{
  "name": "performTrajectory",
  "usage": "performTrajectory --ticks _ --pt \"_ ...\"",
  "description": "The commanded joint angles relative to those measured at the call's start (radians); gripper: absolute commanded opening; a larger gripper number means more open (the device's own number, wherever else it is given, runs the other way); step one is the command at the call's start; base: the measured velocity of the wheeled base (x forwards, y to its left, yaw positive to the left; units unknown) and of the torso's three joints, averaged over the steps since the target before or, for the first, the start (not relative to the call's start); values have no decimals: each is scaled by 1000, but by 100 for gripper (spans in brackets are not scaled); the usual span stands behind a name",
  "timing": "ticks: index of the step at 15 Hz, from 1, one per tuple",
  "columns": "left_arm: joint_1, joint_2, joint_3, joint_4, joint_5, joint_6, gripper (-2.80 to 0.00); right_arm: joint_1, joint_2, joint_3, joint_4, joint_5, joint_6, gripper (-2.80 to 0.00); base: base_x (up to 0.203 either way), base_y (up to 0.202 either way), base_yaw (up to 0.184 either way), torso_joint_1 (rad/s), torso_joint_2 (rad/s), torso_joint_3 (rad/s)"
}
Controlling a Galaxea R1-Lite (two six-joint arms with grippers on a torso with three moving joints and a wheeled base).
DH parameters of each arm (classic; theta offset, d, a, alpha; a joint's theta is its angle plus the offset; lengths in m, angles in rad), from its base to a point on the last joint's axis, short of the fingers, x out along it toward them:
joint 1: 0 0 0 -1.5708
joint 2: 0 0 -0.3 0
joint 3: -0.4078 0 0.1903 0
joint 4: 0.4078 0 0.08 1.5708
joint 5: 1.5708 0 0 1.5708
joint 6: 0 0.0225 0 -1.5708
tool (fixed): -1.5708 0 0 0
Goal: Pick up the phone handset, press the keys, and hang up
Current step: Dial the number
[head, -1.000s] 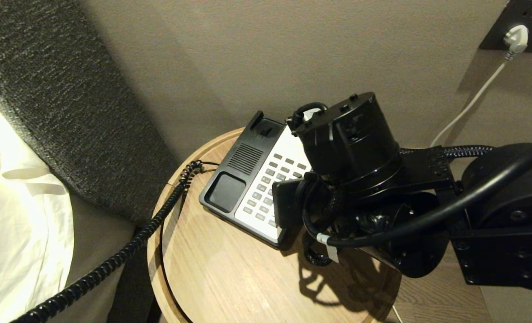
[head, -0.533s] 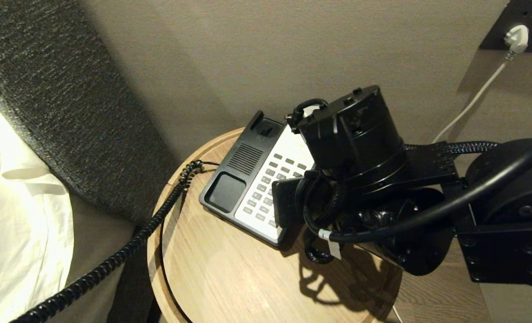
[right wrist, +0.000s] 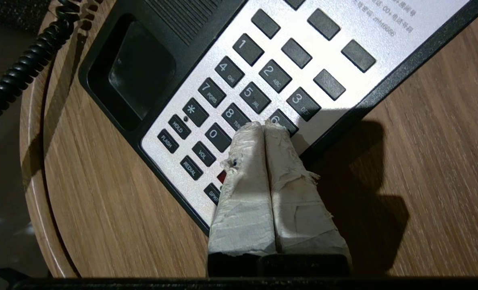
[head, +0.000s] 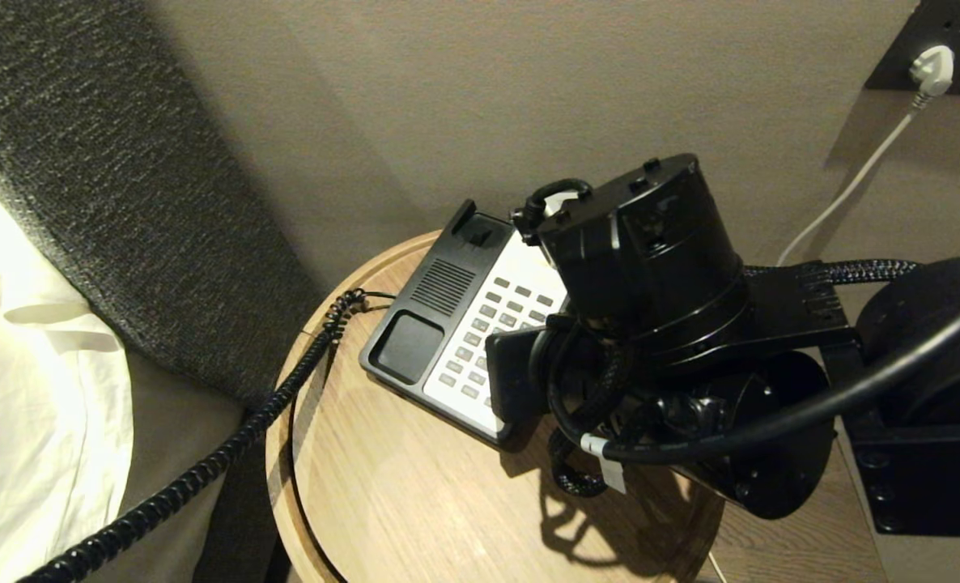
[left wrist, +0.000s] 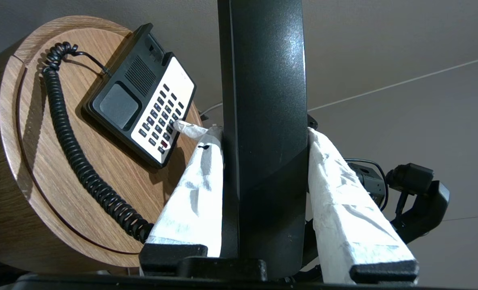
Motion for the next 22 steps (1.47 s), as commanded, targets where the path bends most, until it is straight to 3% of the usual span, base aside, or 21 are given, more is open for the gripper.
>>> performTrajectory --ticks 1,22 --pt "0 -6 4 -1 -1 -5 -280 1 0 5 1 -5 2 -280 0 0 0 0 0 0" --pt "0 -10 5 -1 -5 -6 -280 0 22 36 -1 -11 19 -280 0 0 0 0 0 0"
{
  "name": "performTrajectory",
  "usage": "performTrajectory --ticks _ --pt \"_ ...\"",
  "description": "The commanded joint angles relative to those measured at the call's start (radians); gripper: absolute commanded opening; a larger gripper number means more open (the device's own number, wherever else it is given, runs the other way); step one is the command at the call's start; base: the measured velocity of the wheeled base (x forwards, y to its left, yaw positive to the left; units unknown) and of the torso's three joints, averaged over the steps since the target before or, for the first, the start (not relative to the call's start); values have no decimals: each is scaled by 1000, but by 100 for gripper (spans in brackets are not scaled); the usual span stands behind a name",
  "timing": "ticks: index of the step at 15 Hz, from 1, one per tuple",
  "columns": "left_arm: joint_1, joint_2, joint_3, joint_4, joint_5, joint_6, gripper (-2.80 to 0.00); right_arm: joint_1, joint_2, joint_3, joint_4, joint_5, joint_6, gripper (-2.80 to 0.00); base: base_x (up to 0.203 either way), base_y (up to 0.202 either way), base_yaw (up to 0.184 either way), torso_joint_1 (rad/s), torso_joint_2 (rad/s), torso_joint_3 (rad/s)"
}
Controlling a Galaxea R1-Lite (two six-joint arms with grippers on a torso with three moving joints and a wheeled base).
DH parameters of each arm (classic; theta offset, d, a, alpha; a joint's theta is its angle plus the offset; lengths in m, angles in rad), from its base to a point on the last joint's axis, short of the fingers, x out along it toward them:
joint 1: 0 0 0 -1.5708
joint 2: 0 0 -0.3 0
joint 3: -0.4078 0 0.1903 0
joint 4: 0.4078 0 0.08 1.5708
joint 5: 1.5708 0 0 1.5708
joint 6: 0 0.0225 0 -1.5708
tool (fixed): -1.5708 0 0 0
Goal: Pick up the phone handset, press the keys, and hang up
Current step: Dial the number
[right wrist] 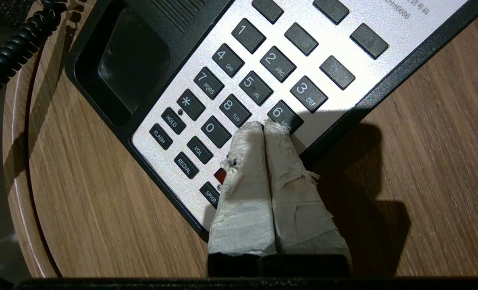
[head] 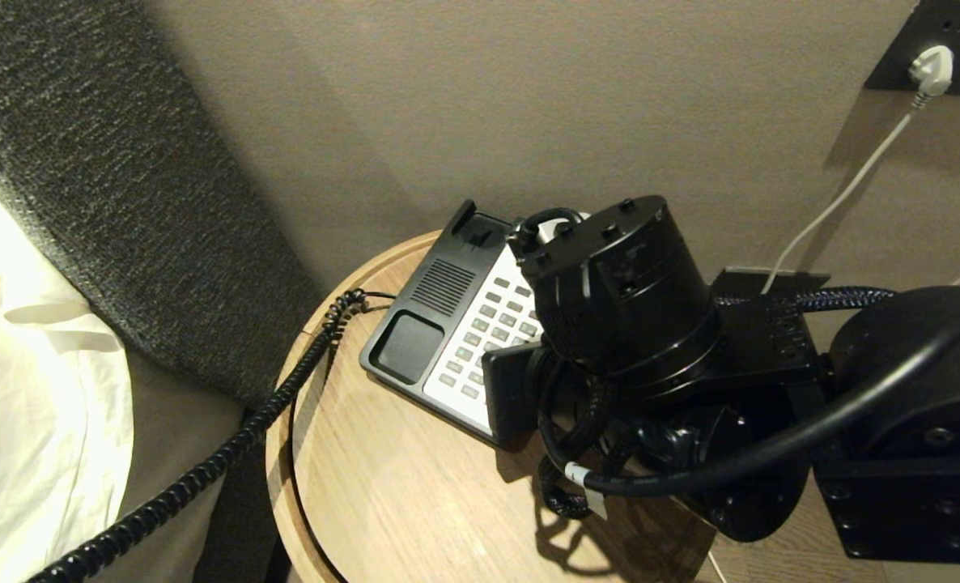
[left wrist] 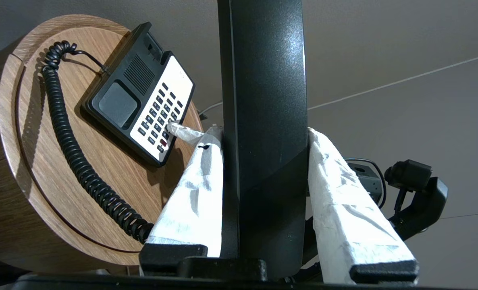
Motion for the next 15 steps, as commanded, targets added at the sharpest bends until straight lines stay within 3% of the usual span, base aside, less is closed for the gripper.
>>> performTrajectory --ticks 1,15 --pt "0 1 0 -1 -1 -6 -280 1 -3 -1 4 -2 2 -280 0 0 0 0 0 0" --pt "0 -4 10 -1 -16 -8 -280 33 -11 -32 10 1 2 -280 0 0 0 0 0 0"
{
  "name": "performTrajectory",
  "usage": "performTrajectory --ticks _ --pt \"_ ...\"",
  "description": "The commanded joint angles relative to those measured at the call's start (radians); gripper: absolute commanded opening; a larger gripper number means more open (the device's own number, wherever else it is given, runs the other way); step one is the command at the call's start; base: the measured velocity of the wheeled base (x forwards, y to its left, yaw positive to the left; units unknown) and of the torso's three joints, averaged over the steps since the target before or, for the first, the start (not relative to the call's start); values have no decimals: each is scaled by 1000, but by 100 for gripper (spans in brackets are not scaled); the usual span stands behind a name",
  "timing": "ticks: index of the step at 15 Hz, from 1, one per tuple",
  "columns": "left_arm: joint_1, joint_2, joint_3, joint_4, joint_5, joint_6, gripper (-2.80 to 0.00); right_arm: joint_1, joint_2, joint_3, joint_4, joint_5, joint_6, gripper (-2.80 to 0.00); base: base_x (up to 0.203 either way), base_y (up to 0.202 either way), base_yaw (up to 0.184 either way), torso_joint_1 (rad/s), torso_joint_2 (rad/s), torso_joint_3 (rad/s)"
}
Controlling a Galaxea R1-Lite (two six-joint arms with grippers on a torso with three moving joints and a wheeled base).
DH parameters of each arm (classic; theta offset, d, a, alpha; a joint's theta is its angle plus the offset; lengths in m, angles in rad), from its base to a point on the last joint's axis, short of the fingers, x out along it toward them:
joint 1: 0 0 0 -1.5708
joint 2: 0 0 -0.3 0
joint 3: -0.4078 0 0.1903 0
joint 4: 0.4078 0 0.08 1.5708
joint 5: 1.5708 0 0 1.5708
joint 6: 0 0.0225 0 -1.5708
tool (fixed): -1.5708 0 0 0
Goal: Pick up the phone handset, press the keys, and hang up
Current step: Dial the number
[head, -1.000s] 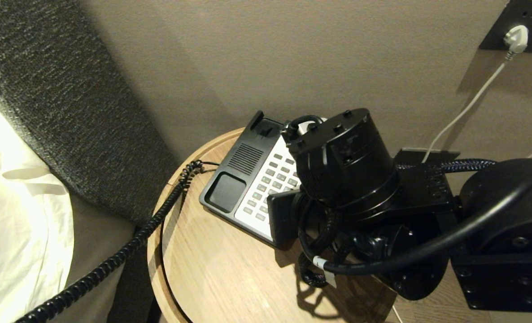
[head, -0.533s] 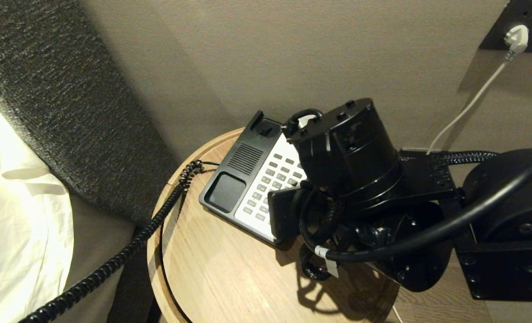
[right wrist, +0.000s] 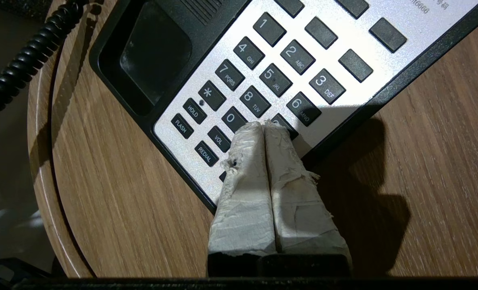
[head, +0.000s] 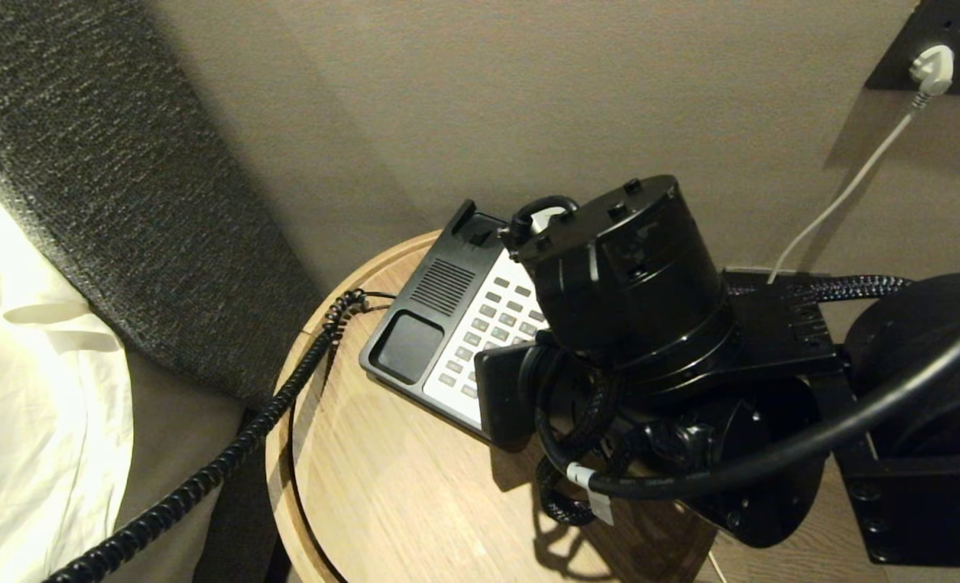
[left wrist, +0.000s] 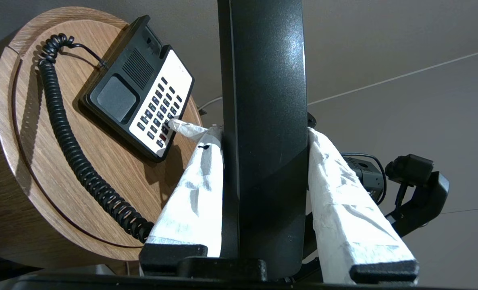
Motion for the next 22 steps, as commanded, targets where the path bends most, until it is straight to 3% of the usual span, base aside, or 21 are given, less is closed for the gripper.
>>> performTrajectory --ticks 1,22 --pt "0 0 0 -1 -1 -5 -280 5 1 2 1 -3 2 -280 0 0 0 0 0 0" --pt "0 -7 1 1 -3 -7 -280 6 12 13 -4 -6 13 -280 0 0 0 0 0 0"
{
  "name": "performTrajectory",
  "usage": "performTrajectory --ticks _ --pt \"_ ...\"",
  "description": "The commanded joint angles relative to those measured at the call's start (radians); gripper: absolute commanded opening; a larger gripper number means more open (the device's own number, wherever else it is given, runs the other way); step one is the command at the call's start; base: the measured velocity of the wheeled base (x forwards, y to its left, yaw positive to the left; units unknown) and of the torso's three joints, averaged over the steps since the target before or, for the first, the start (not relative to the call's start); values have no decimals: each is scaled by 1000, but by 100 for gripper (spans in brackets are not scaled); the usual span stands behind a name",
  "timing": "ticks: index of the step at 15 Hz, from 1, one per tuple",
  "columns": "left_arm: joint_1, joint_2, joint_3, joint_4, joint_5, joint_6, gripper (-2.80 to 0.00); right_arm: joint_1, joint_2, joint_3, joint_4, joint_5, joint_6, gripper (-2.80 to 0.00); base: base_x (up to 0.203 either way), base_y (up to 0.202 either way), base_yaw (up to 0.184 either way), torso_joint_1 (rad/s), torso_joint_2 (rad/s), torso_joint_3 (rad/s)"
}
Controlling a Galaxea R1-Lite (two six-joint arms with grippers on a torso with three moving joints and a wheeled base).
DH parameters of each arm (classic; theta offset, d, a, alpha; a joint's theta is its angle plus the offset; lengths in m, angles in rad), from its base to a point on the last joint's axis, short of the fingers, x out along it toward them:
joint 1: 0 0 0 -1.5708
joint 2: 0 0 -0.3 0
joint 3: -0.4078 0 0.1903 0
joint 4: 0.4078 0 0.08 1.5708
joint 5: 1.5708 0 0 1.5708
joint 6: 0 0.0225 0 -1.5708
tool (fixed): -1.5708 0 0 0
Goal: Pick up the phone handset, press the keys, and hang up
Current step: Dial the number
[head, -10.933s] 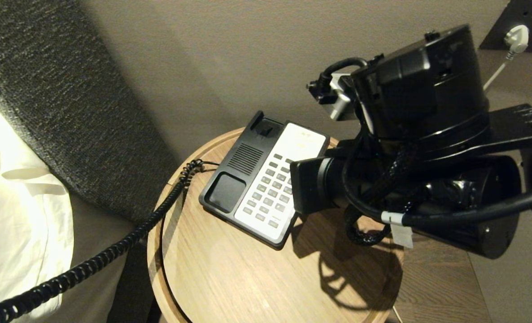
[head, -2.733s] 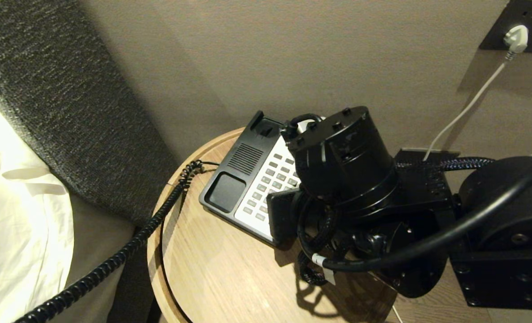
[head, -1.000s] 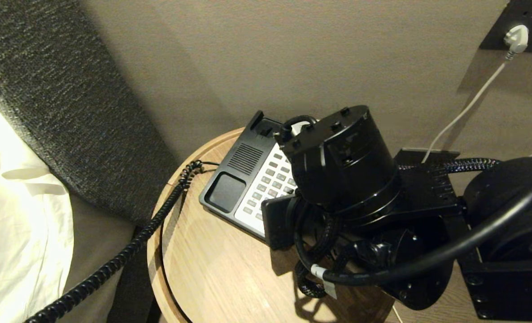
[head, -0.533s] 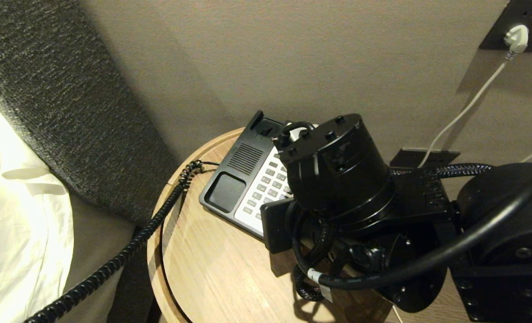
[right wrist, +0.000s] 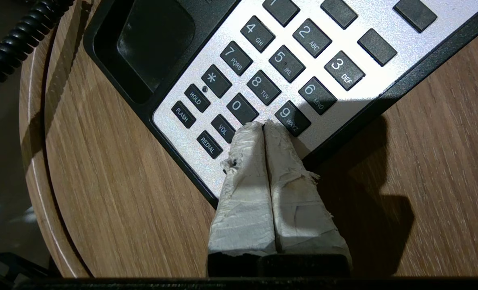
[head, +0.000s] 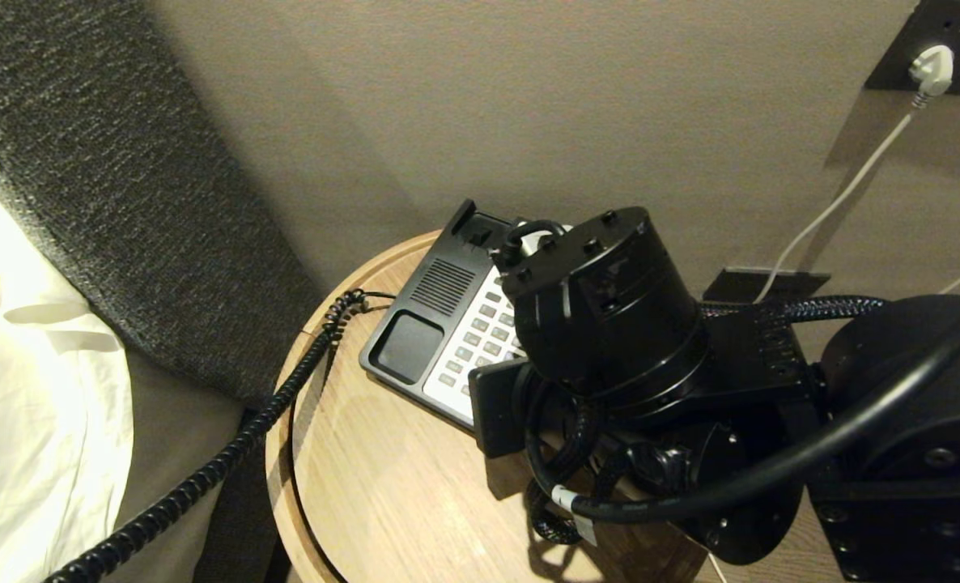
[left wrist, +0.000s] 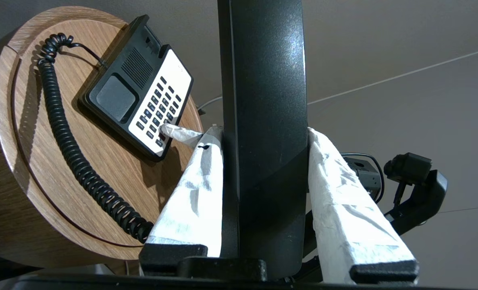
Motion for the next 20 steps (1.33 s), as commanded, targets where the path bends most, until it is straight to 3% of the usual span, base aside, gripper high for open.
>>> performTrajectory --ticks 1,20 --pt "0 0 0 0 -1 -5 -280 11 -8 -5 0 -3 3 -280 0 0 0 0 0 0" --pt "0 -7 11 4 -2 -5 -280 48 -12 49 3 -2 12 -280 0 0 0 0 0 0"
